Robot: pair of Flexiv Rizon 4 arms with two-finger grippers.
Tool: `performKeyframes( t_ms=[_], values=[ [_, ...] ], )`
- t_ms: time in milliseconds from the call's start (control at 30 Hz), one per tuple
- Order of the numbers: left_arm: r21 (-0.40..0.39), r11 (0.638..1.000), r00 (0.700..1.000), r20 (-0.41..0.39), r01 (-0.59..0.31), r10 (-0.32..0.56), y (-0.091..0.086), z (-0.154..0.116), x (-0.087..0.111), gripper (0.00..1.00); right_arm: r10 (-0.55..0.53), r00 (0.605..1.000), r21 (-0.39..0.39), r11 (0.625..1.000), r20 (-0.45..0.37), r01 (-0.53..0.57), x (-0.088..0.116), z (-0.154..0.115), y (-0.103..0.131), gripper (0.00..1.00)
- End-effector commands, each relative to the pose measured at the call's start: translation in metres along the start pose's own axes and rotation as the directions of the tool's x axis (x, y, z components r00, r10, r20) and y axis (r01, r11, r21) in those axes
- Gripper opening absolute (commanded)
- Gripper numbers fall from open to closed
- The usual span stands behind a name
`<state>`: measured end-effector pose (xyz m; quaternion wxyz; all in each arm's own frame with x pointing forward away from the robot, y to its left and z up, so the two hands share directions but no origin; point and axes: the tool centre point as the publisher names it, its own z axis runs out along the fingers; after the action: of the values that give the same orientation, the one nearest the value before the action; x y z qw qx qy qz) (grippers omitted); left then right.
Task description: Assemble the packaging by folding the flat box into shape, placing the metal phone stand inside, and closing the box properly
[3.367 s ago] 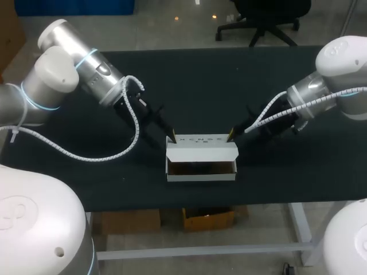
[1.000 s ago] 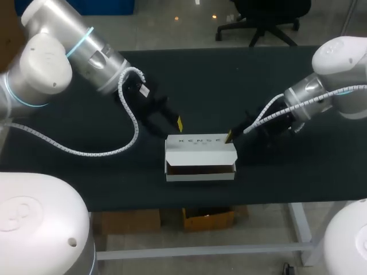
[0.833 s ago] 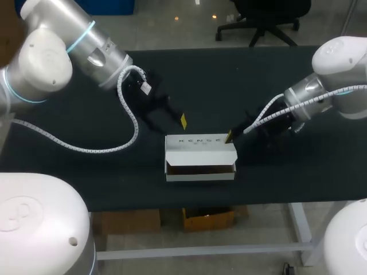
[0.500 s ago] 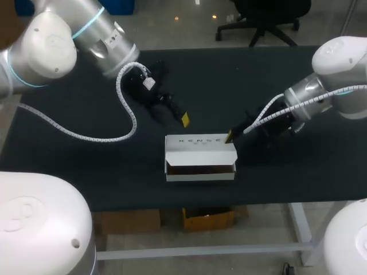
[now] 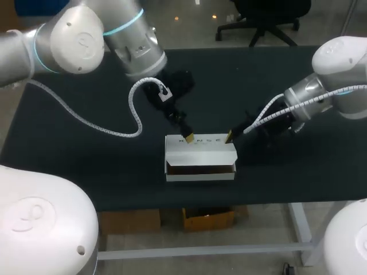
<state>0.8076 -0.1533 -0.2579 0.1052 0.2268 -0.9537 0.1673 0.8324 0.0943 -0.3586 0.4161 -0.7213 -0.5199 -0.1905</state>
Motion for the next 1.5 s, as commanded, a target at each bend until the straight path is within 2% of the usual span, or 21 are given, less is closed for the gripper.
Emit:
performKeyframes(
  t_ms=[33,200,467,833,1067,1267,1433,1500],
  values=[
    [-0.137,0.983,0.973,0.175,-0.126,0.149,-0.005,0.008,0.013,1.0,-0.001,1.0,0.004,1.0,-0.004,0.001,-0.001,0.0,0.001,0.4],
    [-0.171,0.97,0.945,0.251,-0.171,0.211,-0.001,0.016,0.022,1.0,-0.001,1.0,0.004,1.0,-0.004,0.001,-0.001,0.0,0.001,0.4],
    [-0.185,0.96,0.912,0.318,-0.209,0.259,0.003,0.02,0.025,1.0,-0.001,1.0,0.004,1.0,-0.004,0.001,-0.001,0.0,0.001,0.39],
    [-0.195,0.948,0.887,0.346,-0.25,0.305,0.007,0.029,0.016,1.0,-0.001,1.0,0.004,1.0,-0.004,0.001,-0.001,0.0,0.001,0.39],
    [-0.262,0.927,0.869,0.349,-0.27,0.352,0.007,0.033,0.011,1.0,-0.001,1.0,0.004,1.0,-0.004,0.001,-0.001,0.0,0.001,0.39],
    [-0.263,0.925,0.865,0.353,-0.274,0.357,0.006,0.034,0.01,1.0,-0.001,1.0,0.004,1.0,-0.004,0.001,-0.001,0.0,0.001,0.39],
    [-0.275,0.924,0.879,0.323,-0.267,0.35,0.006,0.037,0.008,1.0,-0.001,1.0,0.004,1.0,-0.004,0.001,-0.001,0.0,0.001,0.39],
    [-0.272,0.93,0.894,0.306,-0.247,0.327,0.007,0.039,0.007,1.0,-0.001,1.0,0.004,1.0,-0.004,0.001,-0.001,0.0,0.001,0.39]
  ],
)
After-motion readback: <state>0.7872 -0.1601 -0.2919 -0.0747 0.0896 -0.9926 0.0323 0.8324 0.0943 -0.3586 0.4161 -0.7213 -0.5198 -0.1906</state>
